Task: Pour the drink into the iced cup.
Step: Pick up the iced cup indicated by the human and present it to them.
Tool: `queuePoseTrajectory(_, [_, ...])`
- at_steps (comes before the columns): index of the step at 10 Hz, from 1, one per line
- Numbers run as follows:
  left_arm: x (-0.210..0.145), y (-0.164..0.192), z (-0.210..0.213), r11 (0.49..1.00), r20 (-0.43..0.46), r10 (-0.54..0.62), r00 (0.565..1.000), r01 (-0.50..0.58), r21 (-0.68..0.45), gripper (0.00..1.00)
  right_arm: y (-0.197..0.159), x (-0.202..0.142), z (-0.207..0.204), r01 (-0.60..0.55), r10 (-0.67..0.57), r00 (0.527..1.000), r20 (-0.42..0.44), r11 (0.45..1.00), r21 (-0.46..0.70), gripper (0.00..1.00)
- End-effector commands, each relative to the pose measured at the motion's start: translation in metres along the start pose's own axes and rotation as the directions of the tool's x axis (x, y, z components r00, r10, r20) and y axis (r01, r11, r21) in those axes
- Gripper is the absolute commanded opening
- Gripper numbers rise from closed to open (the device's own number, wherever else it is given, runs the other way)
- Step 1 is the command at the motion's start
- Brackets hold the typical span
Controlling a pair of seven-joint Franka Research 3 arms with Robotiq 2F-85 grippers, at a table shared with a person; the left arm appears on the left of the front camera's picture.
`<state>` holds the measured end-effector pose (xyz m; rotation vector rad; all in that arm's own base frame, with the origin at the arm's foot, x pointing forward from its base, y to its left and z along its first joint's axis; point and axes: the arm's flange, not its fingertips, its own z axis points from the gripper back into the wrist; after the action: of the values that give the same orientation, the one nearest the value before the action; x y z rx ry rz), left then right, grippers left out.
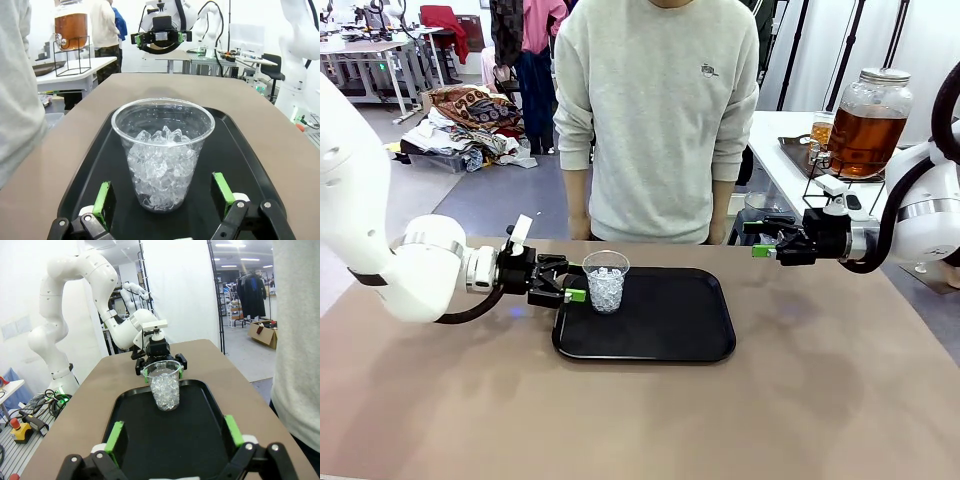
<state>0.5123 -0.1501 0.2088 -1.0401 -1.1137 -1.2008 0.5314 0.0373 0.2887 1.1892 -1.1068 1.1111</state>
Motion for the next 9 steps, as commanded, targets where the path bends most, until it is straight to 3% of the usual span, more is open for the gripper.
queuePoseTrajectory(1, [-0.002,0.004,-0.01,0.999,0.026,-0.017,1.0,0.016,0.028,1.0,-0.001,0.003,-0.002,0.001,-0.001,1.0,-0.003,1.0,0.002,1.0])
queuePoseTrajectory(9, [-0.003,0.006,-0.029,1.0,0.009,-0.007,1.0,0.007,-0.001,1.0,-0.001,0.003,-0.002,0.001,-0.001,1.0,-0.003,1.0,0.002,1.0])
